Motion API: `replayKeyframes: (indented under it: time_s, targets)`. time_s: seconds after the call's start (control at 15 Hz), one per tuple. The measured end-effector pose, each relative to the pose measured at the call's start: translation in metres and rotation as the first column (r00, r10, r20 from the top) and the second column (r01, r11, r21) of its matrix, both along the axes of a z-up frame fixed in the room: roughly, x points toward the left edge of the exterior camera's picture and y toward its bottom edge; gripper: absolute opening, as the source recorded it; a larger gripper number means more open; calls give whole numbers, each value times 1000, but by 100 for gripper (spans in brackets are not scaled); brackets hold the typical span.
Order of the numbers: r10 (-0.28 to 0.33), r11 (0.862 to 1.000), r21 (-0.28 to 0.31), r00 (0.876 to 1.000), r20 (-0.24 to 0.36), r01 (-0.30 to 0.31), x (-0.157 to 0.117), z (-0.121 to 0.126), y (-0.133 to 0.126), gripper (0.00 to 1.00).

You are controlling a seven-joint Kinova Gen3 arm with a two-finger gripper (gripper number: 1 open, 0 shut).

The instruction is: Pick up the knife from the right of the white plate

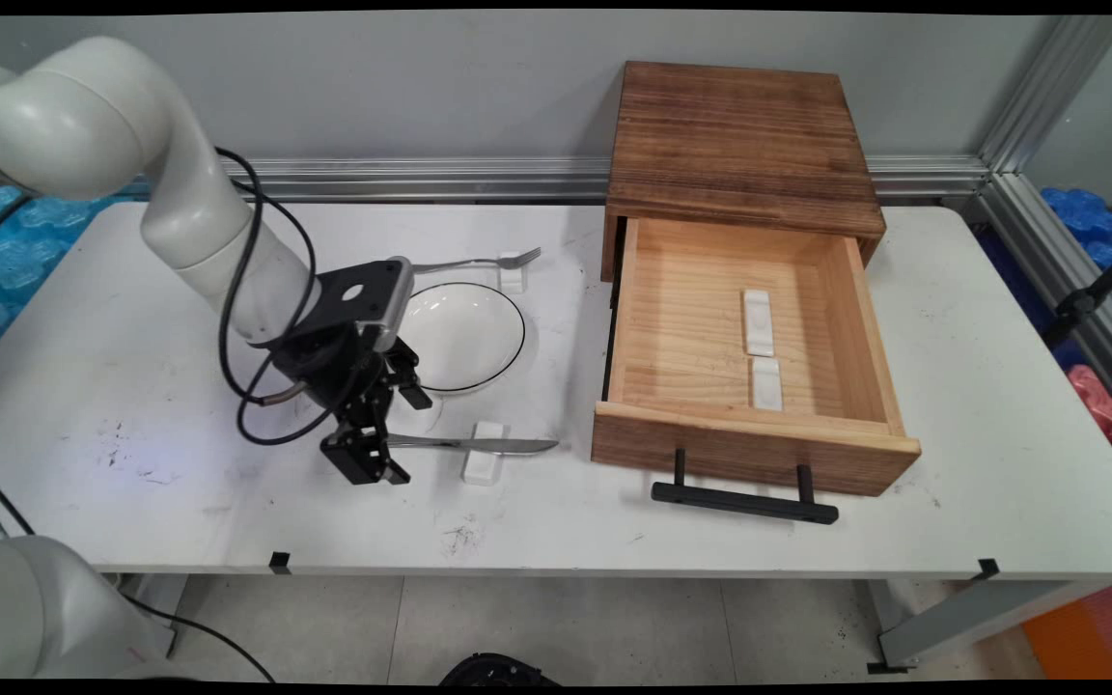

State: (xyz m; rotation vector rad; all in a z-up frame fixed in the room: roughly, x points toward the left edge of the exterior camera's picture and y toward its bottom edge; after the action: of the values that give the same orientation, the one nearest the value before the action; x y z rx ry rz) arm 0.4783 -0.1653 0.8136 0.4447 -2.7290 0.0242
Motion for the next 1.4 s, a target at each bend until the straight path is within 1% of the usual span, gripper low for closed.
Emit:
replayKeyframes:
  time_s: [0.2,0.4,0.67,1.4]
  targets:
    - [18,1000,10,1000,-1,-18,-4,-9,-7,100]
    - [23,1000,14,1000,-3,-23,-8,-15,-11,100]
    - [18,1000,11,1000,-2,-18,-11,-21,-15,100]
    - [-4,1000,-22,1000,9,4,-17,-38,-27,100]
